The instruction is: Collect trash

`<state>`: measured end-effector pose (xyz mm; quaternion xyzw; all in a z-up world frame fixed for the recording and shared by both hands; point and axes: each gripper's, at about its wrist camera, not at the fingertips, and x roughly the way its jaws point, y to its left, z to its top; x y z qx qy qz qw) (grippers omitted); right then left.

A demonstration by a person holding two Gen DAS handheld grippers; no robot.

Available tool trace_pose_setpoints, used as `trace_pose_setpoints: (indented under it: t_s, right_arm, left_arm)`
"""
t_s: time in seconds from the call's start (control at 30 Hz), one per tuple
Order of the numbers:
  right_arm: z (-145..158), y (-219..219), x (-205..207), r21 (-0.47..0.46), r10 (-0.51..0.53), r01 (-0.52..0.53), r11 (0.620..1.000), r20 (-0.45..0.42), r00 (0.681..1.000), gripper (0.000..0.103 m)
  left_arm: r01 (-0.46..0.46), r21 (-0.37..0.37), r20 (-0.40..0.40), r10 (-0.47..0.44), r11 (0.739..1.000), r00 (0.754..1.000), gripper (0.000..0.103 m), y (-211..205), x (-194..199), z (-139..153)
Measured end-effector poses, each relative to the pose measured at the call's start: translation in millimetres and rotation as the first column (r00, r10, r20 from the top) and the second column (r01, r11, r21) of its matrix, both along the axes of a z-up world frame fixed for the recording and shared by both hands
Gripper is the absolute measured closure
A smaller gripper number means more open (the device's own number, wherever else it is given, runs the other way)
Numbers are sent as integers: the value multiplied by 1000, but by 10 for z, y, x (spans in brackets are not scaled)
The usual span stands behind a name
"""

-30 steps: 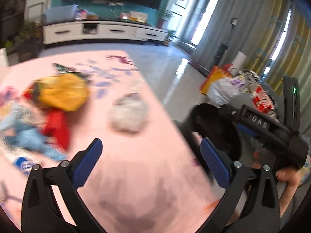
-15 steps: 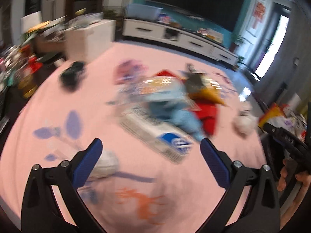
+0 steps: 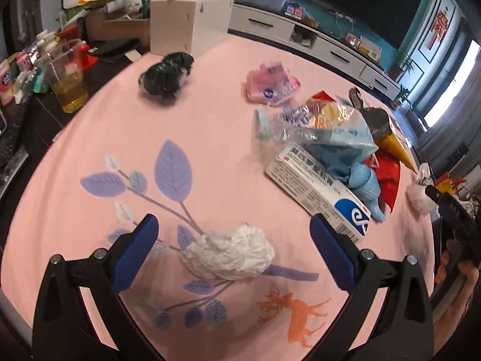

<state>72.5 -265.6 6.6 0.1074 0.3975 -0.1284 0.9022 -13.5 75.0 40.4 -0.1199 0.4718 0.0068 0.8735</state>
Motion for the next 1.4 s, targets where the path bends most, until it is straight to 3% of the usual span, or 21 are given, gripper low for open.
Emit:
trace_pose_setpoints:
  t_s: [0.1,0.17,0.23,0.37,0.47,0.53,0.73,0.83,1.0,1.4]
  right_arm:
    - [-21,31,184,-46,11,-12,999,-23,1000,14]
    - [-67,38,297,-50,20,-21,999,-26,999,14]
    - [-134,26,337,-51,24,-26,998,-41,999,14]
    - [-293,-27,385,-59,7,-12,998,-85,996,15]
    - [-347,-118,385,-28,-19,17,999,-97,995,26]
    - [-364,-165,365,-22,-38,36,999,-101,994,41]
    - [-339,-172,265,-22,-35,33,999,-81,996,63]
    - [-284,-181,201,-7,-39,39,999,-67,997,67]
    - [-118,-183,31,25,-43,43,999,-18,999,67]
    - [113,177,-265,49,54,-57,997,52,997,67]
  left_arm:
    - [7,-48,-32,-8,999,999,6,22,38,-110]
    - [6,-78,-61,-11,997,998,13,36,67,-188]
    - [5,-79,-83,-12,997,996,22,33,94,-251]
    - [4,-43,-64,-7,999,998,26,-5,101,-274]
    - [-6,-23,-52,5,1000,999,53,-28,96,-269]
    - [-3,-68,-50,0,998,999,70,-6,99,-278]
    - [22,-137,-37,-27,990,999,76,-53,88,-268]
    - [45,-166,3,-46,985,999,76,-124,62,-207]
    - [72,-178,74,-59,981,996,76,-210,-11,-76]
    - [77,-247,95,-55,966,994,76,-207,-44,-38]
